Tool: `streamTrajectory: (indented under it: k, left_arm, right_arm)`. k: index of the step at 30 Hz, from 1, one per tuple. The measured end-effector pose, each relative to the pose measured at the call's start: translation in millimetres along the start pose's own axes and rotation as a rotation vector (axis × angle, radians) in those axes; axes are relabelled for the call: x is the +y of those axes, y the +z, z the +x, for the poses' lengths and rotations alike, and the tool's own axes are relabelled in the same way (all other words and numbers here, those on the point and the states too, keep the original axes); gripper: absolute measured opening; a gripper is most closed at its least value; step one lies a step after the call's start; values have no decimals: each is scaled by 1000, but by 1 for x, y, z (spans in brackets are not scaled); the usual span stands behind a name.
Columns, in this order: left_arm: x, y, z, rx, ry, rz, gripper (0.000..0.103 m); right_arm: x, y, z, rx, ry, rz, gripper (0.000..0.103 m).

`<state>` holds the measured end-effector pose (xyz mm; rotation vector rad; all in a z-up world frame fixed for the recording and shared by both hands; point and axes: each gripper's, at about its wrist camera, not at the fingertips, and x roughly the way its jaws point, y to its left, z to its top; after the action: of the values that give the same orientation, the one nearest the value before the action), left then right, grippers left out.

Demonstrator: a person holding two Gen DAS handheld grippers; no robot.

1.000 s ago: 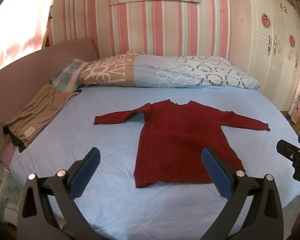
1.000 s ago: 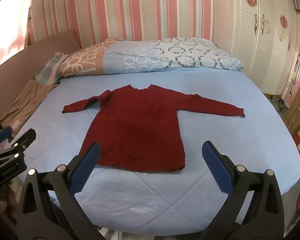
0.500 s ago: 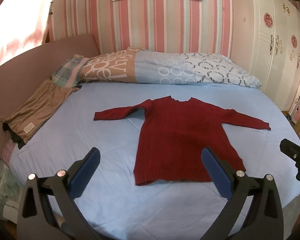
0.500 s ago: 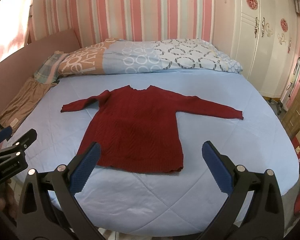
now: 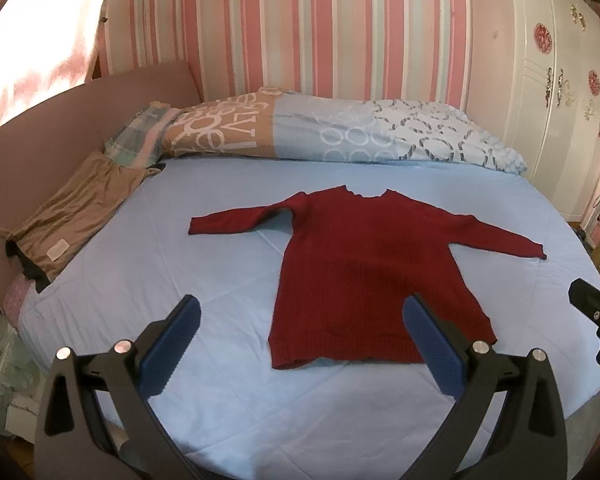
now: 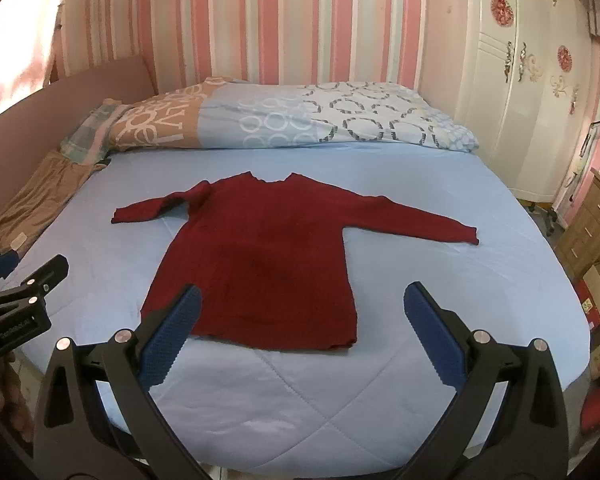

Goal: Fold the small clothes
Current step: 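Move both grippers toward the red sweater lying flat on the bed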

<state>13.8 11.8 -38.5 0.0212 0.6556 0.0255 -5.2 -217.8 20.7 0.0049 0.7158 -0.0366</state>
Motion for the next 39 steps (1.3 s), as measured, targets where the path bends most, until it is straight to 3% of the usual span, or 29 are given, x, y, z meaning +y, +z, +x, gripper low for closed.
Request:
streamTrajectory:
  k: [22, 39]
  left_arm:
    - [-18, 12, 59, 63, 30, 34, 101]
    - [-56, 67, 156, 64, 51, 88, 101]
  right_arm:
    - [-8, 1, 62, 29, -49, -18, 100]
    - [-31, 48, 146, 1, -169, -53, 100]
